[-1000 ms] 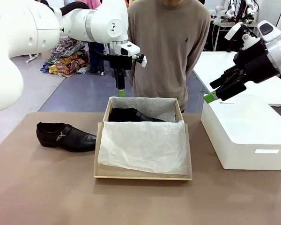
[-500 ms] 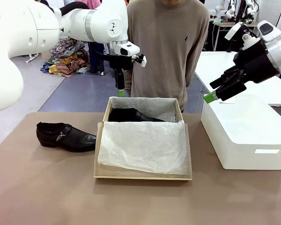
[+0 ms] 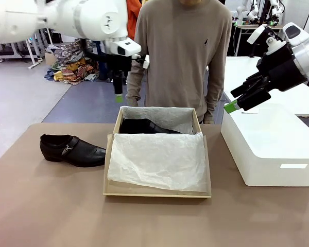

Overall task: Pack the shoes into the box.
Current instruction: Place the other shoe of the Shoes into the Shoes Box.

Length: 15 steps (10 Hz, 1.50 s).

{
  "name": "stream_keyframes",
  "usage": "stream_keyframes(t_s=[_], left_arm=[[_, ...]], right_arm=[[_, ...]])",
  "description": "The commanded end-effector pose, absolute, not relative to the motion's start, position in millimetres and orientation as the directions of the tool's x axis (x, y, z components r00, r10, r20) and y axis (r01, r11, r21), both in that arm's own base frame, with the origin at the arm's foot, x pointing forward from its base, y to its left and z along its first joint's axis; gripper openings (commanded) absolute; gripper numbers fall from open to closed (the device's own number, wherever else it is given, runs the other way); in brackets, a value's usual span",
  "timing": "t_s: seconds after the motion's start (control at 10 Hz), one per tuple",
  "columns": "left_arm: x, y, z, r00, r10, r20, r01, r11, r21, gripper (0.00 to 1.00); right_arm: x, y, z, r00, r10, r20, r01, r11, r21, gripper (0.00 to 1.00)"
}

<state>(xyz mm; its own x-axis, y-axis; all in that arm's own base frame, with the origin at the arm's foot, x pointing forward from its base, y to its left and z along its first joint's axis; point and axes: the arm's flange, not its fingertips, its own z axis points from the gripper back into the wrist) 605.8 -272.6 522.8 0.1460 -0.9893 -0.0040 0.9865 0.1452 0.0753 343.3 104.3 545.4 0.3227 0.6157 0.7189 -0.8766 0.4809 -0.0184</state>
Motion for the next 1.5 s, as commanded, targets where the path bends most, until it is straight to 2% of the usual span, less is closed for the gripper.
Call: stream_keyframes(t_s=[0.0,0.4,0.9,1.0,1.4], left_arm=[[564,-224,517,0.098,-0.995,0.006,0.990,0.098,0.101,1.00],[558,-151,513,-0.092,-0.996,-0.013,0.993,-0.093,0.078,1.00],[568,-130,495,-0.083,-0.996,0.022,0.996,-0.082,0.034,1.00],[568,-127,496,-0.096,-0.995,-0.023,0.995,-0.097,0.024,1.00],[568,-127,496,-0.096,-0.995,-0.023,0.995,-0.097,0.024,1.00]], right_arm=[[346,104,544,0.306,0.607,0.733,-0.885,0.465,-0.015,1.00],[346,104,544,0.306,0.607,0.733,-0.885,0.465,-0.015,1.00],[346,104,544,0.306,0.607,0.733,-0.885,0.465,-0.015,1.00],[346,104,544,0.306,0.607,0.733,-0.885,0.465,-0.015,1.00],[346,104,544,0.306,0.607,0.733,-0.885,0.465,-0.015,1.00]])
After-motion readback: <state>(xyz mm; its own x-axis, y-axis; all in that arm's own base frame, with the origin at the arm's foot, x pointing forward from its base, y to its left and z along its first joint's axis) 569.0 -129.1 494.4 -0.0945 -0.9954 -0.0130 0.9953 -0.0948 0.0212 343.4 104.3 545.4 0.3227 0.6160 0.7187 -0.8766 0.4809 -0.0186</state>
